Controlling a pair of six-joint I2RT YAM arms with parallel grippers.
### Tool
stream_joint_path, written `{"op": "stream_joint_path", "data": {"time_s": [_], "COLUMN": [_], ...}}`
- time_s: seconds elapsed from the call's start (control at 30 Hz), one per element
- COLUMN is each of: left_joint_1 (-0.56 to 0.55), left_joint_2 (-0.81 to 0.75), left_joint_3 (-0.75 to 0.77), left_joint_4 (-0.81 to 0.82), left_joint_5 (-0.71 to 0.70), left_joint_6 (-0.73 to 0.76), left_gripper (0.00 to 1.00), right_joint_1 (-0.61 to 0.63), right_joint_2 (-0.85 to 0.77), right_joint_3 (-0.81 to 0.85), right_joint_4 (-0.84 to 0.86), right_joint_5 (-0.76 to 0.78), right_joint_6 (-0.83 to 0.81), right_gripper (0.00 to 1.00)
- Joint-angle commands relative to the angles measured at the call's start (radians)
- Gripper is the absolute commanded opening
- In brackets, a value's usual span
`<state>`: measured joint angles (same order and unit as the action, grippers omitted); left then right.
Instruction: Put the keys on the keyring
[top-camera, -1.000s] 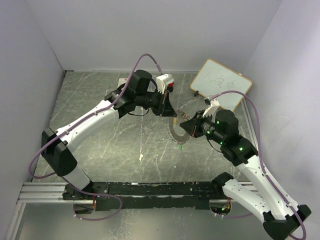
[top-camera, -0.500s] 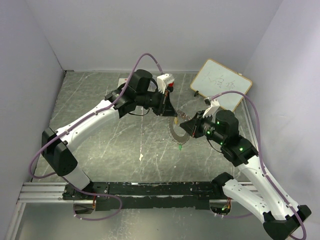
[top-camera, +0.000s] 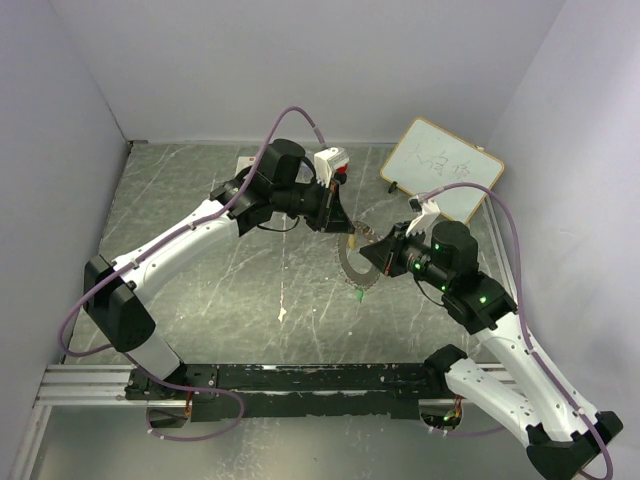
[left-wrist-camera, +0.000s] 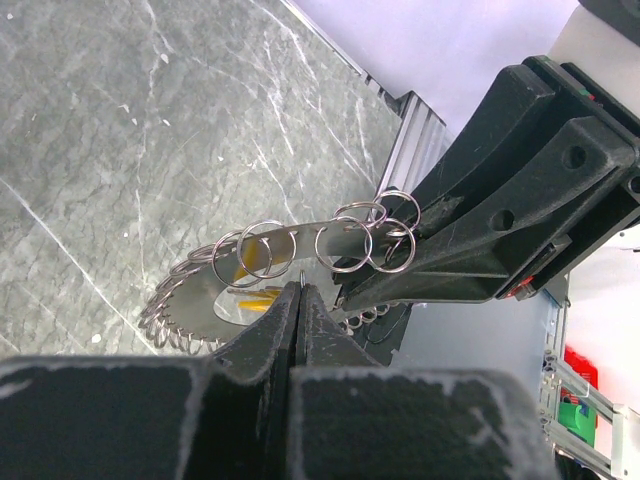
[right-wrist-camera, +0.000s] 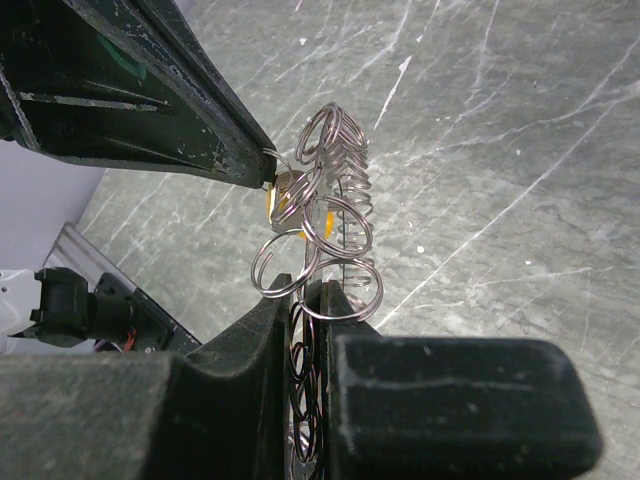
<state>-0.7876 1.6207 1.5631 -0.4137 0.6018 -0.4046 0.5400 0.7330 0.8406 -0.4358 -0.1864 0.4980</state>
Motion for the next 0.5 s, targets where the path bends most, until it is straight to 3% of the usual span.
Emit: {"op": "stream_joint_path", "data": {"time_s": [0.0, 0.47], "left_joint_1": [-0.008, -0.009], "left_joint_2": [0.008, 0.013], "left_joint_3": [0.043, 0.048], "left_joint_4": [-0.001, -0.001], "left_joint_5": [-0.010, -0.017], "left_joint_6": [-0.011, -0.014], "left_gripper": [0.07, 0.07], "right_joint_1": [0.008, 0.009], "right_joint_2": [-0.018, -0.023], "right_joint_3": [-0.002, -0.006], "right_joint_4": [0.022, 0.020], "right_joint_5": [0.010, 0.013], "right_joint_6": [-0.003, -0.004], "right_gripper": [0.00, 0.00]}}
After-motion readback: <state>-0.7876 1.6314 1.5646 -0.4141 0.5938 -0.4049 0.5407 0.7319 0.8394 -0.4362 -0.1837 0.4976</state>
